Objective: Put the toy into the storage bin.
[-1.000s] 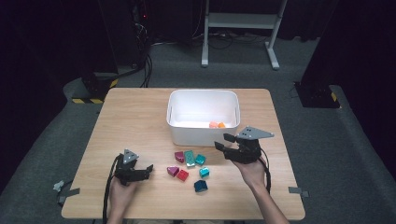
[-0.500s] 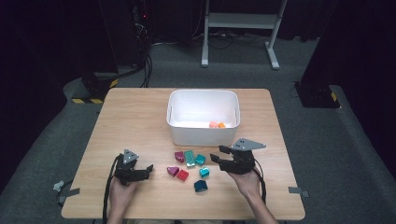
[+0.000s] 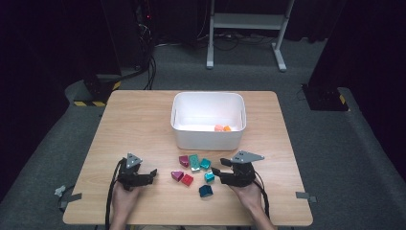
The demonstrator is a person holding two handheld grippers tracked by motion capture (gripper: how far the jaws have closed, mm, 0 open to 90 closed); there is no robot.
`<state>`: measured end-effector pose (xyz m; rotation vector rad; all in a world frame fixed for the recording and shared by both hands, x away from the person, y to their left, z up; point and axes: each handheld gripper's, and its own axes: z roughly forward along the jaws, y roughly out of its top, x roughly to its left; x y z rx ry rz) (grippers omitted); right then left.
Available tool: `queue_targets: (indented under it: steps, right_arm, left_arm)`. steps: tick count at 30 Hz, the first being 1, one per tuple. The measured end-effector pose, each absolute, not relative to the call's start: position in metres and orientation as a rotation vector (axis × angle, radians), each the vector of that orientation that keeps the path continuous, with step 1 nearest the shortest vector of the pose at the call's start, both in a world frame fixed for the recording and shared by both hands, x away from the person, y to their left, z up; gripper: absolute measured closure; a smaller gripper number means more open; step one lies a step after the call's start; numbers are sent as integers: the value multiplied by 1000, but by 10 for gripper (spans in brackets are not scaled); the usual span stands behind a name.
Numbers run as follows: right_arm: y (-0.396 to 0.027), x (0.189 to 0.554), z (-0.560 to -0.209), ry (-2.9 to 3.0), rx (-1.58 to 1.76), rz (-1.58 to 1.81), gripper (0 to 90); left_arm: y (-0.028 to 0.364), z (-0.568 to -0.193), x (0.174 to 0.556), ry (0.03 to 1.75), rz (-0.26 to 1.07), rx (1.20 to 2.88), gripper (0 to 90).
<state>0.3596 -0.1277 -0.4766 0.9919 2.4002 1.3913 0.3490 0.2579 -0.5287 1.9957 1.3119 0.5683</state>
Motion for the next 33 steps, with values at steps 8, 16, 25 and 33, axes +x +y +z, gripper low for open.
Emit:
queue_targets:
  steps: [8,16,25,33]
  right_arm:
    - [-115,357,-492,2457,983,1346,444]
    - [-108,356,-502,2472,993,1334,435]
    - [-102,358,-508,2484,1014,1300,423]
    - [-96,360,-513,2498,1018,1261,424]
  left_arm:
    - [258,-529,349,1312,569,1996,147]
    - [258,-529,349,1312,568,1996,147]
    - [258,-529,349,1312,569,1996,147]
    - [258,-529,349,1312,569,1995,147]
